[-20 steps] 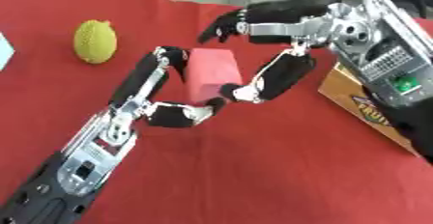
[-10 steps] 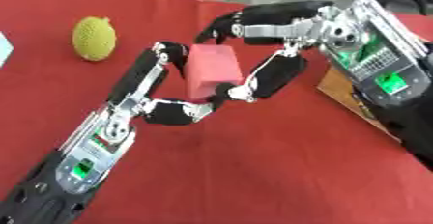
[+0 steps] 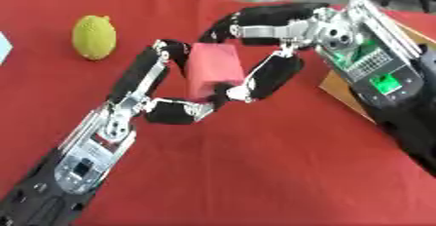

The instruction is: Pick up the objects with one hand, pass them to the other hand, and then place them into the box on the other side of the table.

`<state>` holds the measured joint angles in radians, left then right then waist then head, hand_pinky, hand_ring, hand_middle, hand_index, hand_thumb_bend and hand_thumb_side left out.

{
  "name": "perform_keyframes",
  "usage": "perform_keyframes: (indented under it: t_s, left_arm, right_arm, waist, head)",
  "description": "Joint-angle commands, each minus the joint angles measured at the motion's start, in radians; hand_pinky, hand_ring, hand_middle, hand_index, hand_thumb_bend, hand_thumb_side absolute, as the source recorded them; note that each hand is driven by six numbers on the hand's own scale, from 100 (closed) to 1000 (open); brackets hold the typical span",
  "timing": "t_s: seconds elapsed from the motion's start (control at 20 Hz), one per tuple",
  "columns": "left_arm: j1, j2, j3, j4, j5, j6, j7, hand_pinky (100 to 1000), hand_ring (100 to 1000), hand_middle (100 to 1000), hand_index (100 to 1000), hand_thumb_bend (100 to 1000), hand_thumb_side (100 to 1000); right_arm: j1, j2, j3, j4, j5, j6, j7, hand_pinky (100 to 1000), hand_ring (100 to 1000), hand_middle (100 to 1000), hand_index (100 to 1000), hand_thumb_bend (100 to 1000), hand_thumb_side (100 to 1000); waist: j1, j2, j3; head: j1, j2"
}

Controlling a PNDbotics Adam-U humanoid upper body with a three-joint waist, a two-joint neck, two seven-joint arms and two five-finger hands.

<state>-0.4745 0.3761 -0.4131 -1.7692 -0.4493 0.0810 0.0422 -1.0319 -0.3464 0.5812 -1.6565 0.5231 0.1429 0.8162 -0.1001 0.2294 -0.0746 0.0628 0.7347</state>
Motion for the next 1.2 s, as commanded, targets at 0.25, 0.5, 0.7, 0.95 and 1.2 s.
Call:
perform_keyframes:
  t_s: [0.25,0.5,0.7,0.95,1.2]
  left_arm:
    - [-0.025,-0.006,-0.004,-0.03,-0.008,-0.002,-0.002,723,453,418,483,100,292]
    - [-0.027,-0.008,-0.004,-0.029,-0.011,0.004,-0.002,725,455,423,494,100,264]
    - [-0.029,-0.012,-0.002,-0.023,-0.013,0.016,0.005,731,458,432,513,100,216]
    - [-0.03,-0.017,0.002,-0.017,0.005,0.045,0.029,737,457,439,536,100,190]
    - [-0.03,-0.019,0.002,-0.014,0.024,0.072,0.051,747,464,452,590,100,135]
  right_arm:
    - [-0.012,-0.005,-0.004,0.005,0.007,0.002,-0.009,917,907,705,816,227,354]
    - [-0.011,-0.005,-0.012,0.001,0.005,0.012,-0.043,909,894,597,733,183,332]
    - [-0.01,-0.007,-0.015,-0.006,0.004,0.026,-0.082,910,891,556,690,156,309]
    - [-0.009,-0.009,-0.015,-0.013,-0.001,0.042,-0.118,902,875,515,645,107,283]
    - [-0.009,-0.01,-0.016,-0.016,-0.004,0.05,-0.138,891,845,473,591,100,277]
  waist:
    - [0.005,-0.015,0.003]
    - [0.005,-0.015,0.003]
    - [0.006,-0.015,0.002]
    - [0.006,-0.015,0.0]
    - [0.006,-0.015,-0.002]
  head:
    - [-0.004,0.003]
    - [-0.005,0.002]
    - [-0.007,0.001]
    - [-0.007,0.0]
    - [-0.008,-0.002]
